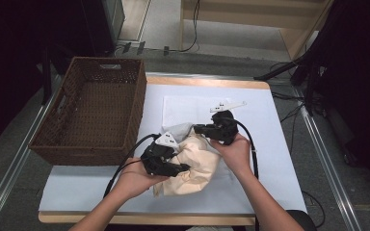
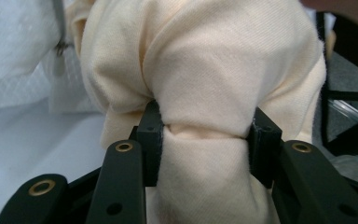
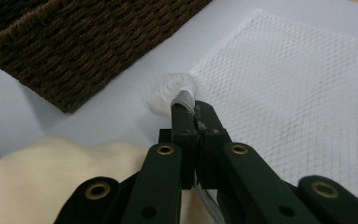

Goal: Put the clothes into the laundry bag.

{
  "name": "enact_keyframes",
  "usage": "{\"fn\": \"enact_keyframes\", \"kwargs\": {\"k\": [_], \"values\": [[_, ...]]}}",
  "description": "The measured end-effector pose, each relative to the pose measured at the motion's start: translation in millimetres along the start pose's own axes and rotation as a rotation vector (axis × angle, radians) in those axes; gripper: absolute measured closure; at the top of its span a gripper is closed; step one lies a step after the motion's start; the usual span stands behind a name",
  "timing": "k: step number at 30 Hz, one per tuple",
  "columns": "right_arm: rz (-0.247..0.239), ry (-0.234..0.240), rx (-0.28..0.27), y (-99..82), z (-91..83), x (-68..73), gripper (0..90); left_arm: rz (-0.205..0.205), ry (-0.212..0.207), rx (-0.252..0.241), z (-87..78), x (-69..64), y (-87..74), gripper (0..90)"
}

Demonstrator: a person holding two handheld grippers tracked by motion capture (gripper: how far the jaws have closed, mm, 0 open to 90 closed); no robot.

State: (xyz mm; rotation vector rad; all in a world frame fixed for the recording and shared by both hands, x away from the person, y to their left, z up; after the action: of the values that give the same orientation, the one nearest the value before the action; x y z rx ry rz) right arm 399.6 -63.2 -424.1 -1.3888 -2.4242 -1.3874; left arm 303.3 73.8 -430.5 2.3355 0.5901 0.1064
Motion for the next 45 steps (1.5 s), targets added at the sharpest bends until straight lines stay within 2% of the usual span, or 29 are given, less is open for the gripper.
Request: {"fn": "enact_keyframes", "kwargs": {"k": [3,5,7,11,19,22,27,28,30,35,36,37,38,39,43,45], "values": [[-0.013,0.002,0.004,-0.6,0.5,1.0,88.6,-0.017,0.016,0.015,6.9,5.3,-4.8,58.8],[-0.018,0.003,0.015,-1.9,0.3,4.1,88.7,-0.048,0.025,0.016,10.0,10.1,-8.9,58.8],[-0.025,0.004,0.015,-1.9,-1.0,6.7,88.7,-0.052,0.061,0.021,10.0,14.5,-12.1,58.8],[-0.04,0.014,0.011,-1.2,-4.9,12.1,88.7,-0.084,0.085,0.016,6.4,22.8,-17.9,58.8],[-0.06,0.028,0.002,-1.0,-13.6,21.8,88.7,-0.091,0.142,0.01,-6.1,31.2,-23.4,58.8],[-0.049,0.013,0.018,-2.5,-12.3,17.1,88.6,-0.105,0.144,-0.001,-6.5,33.5,-24.5,58.8],[-0.026,0.015,0.039,-6.3,-7.2,11.8,88.6,-0.093,0.139,-0.023,-7.8,28.8,-18.2,58.8],[-0.03,0.018,0.04,-6.4,-7.2,12.8,88.6,-0.091,0.121,-0.046,-8.9,24.6,-11.7,58.8],[-0.032,0.022,0.033,-5.9,-8.0,15.4,88.6,-0.083,0.106,-0.057,-8.8,20.5,-6.9,58.8],[-0.03,0.037,0.02,-5.4,-12.8,20.1,88.6,-0.075,0.087,-0.058,-3.3,15.5,-2.8,58.8],[-0.034,0.04,0.017,-5.2,-14.1,21.0,88.6,-0.057,0.072,-0.054,0.6,12.1,-1.0,58.8],[-0.034,0.04,0.017,-5.2,-14.1,21.0,88.6,-0.057,0.072,-0.054,0.6,12.1,-1.0,58.8],[-0.031,0.052,0.011,-4.7,-17.2,24.0,88.6,-0.035,0.067,-0.051,3.6,8.6,1.5,58.8],[-0.028,0.056,0.01,-4.8,-18.1,25.4,88.6,-0.034,0.065,-0.056,6.1,7.7,3.5,58.8],[-0.04,0.061,0.007,-5.3,-21.0,28.8,88.6,-0.03,0.084,-0.034,11.9,11.3,3.8,58.8],[-0.039,0.046,0.007,-5.7,-24.2,26.8,88.6,-0.058,0.099,-0.02,14.6,19.6,-1.8,58.8]]}}
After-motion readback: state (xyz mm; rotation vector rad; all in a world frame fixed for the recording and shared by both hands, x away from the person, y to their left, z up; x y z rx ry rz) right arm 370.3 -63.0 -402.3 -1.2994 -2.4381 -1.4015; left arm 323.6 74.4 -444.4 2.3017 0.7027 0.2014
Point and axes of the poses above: each handheld gripper's, and its own axes: z roughly forward along the jaws, y roughly out of its top, x roughly to its left, the point moved 6 cm from there along z, roughly forward along the jaws, and after that the axes turned 10 degrees about z, right-handed, at the moved point
